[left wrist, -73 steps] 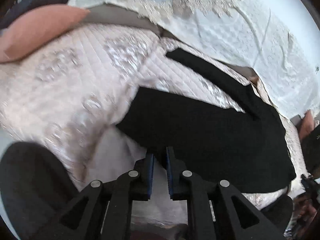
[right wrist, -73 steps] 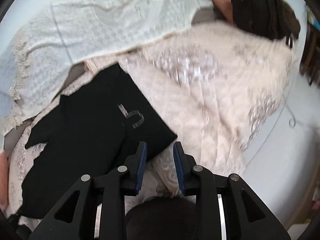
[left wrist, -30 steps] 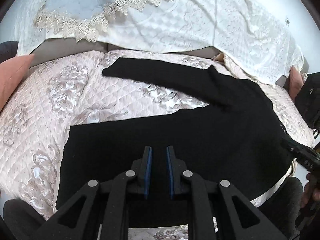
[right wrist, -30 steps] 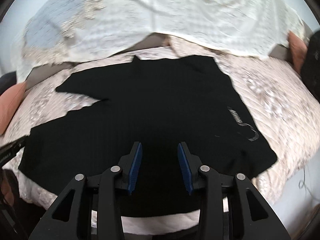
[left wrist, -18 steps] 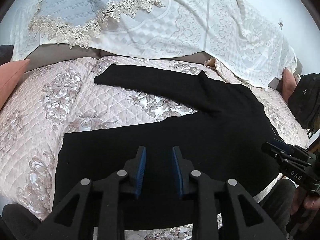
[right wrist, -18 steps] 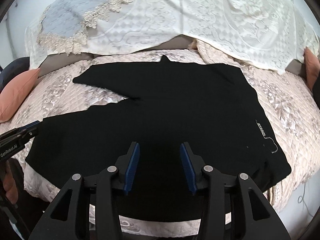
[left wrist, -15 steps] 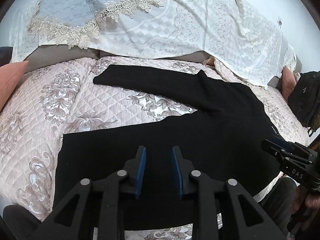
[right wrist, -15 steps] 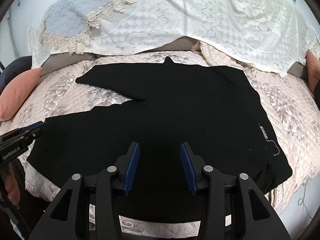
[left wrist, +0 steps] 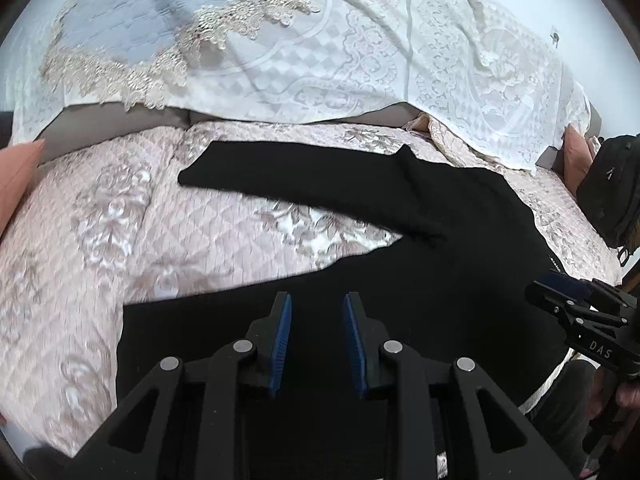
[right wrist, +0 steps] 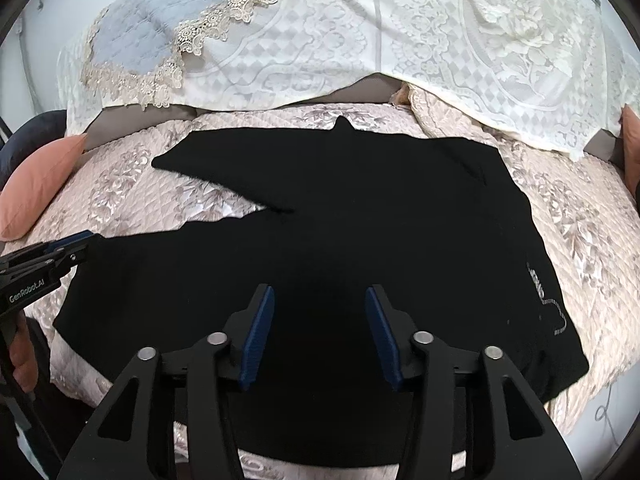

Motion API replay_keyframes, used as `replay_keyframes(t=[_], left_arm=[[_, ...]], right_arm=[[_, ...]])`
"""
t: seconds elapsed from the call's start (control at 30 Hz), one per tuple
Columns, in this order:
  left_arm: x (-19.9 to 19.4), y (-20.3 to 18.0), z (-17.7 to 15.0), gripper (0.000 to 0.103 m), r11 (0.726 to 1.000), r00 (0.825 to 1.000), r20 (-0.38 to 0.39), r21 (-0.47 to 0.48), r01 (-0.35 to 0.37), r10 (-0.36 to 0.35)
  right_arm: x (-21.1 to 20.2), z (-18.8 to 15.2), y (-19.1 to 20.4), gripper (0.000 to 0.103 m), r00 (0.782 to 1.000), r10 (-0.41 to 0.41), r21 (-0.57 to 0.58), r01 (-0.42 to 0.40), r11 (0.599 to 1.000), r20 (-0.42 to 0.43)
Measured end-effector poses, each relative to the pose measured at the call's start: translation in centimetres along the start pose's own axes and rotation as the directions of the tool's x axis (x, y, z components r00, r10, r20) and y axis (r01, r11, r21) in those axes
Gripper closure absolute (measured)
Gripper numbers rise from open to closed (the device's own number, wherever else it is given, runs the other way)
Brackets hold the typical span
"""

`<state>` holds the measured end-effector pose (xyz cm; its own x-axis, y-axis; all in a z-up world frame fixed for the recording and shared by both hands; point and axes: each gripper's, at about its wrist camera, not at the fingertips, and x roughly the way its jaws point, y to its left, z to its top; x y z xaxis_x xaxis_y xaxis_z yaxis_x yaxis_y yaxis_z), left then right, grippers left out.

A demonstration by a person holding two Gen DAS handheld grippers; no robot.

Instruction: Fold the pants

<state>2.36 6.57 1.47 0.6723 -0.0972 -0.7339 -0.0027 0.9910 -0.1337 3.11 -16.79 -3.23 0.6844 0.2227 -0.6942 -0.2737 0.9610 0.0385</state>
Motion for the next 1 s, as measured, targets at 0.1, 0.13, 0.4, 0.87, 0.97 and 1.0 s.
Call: replay_keyframes(t=[0.1,0.13,0.4,0.87,0.97,1.0], left_arm=[[0.7,-0.2,1.3,0.072,1.000,1.000,0.007,0.031,-0.005,0.005],[1.0,-0.2,1.6,0.072,0.999,1.000,0.011,0.044,-0.007,0.007],[4.1,1.6,5.8,0.067,0.996,0.999,0.008,0.087,0.032,-0.033],[15.0,6.4,15.1,0.063,0.974,0.998,-0.047,0.221,0.056,-0.047],[17.8,6.9,16.7,0.063,0.965,0.996,-0.074,0.255,0.064,-0.047],[18.9,7.0,17.3,0.063,0.961,0.995,-0.089,0.268,0.067,-0.044]], right_arm=[[0.5,1.3,-0.6,0.052,1.000,0.000,-0.018,0.000,1.000,0.009],[0.7,1.6,-0.8,0.052,1.000,-0.002,-0.025,0.002,1.000,0.009],[3.3,5.0,-3.2,0.052,1.000,0.024,-0.095,-0.024,0.995,-0.004],[12.3,13.0,-9.0,0.052,0.992,0.092,-0.255,-0.110,0.961,-0.084],[14.9,14.6,-9.6,0.052,0.988,0.097,-0.296,-0.128,0.947,-0.116],[15.6,15.0,-9.9,0.052,0.987,0.097,-0.305,-0.131,0.943,-0.124]])
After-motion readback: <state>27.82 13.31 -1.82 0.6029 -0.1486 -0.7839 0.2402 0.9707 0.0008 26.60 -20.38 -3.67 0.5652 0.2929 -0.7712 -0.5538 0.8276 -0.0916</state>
